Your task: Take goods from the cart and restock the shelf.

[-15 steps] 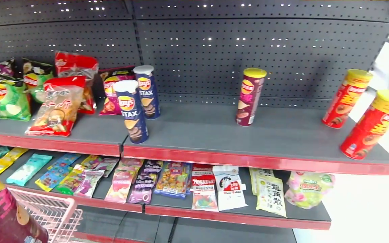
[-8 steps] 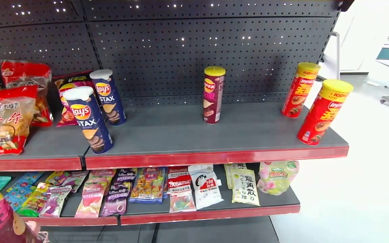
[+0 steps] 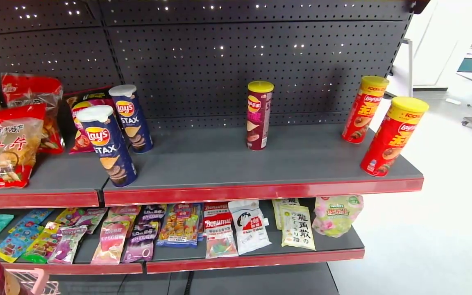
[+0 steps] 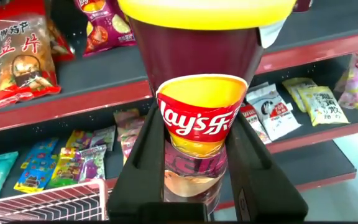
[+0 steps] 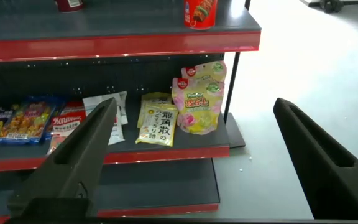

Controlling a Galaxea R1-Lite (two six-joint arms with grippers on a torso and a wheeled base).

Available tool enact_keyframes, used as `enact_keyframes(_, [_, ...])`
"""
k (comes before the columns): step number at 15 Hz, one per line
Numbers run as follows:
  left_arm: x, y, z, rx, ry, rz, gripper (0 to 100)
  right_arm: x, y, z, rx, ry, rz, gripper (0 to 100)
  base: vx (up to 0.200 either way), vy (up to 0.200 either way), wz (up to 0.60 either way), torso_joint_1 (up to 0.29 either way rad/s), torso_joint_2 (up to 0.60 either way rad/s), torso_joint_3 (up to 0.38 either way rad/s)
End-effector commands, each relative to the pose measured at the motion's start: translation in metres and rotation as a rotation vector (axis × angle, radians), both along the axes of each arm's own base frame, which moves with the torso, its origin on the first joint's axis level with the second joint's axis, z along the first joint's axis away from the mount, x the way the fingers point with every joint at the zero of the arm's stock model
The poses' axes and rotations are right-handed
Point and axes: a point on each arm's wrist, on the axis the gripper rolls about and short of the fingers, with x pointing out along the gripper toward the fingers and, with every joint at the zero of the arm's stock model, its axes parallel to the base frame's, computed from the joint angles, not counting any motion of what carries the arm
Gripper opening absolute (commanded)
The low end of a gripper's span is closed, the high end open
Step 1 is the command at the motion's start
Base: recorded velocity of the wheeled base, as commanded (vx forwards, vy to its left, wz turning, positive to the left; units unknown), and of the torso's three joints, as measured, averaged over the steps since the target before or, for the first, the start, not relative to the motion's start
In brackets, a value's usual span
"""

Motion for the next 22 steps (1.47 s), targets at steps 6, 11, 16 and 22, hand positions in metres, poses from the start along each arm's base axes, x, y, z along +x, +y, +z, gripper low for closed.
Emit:
enact_keyframes(6, [-0.004,0.0,-0.001,0.002,-0.024,-0.004,0,0.0,0.0,0.0,0.0,0.0,0.0,100,0.167,0.0,0.0,0.001,0.0,0.004])
enact_keyframes(11, [-0.017,0.0,-0.008,0.01,-0.044,-0.04,0,0.0,0.0,0.0,-0.002,0.0,0.002,100,0.0,0.0,0.0,0.0,0.0,0.0])
enact_keyframes(16, [-0.028,0.0,-0.008,0.0,-0.061,-0.211,0,0.0,0.0,0.0,-0.013,-0.001,0.003,100,0.0,0.0,0.0,0.0,0.0,0.0])
enact_keyframes(22, [-0.029,-0.002,-0.017,-0.052,0.029,-0.353,0,0.0,0.0,0.001,-0.048,-0.005,0.021,100,0.0,0.0,0.0,0.0,0.0,0.0])
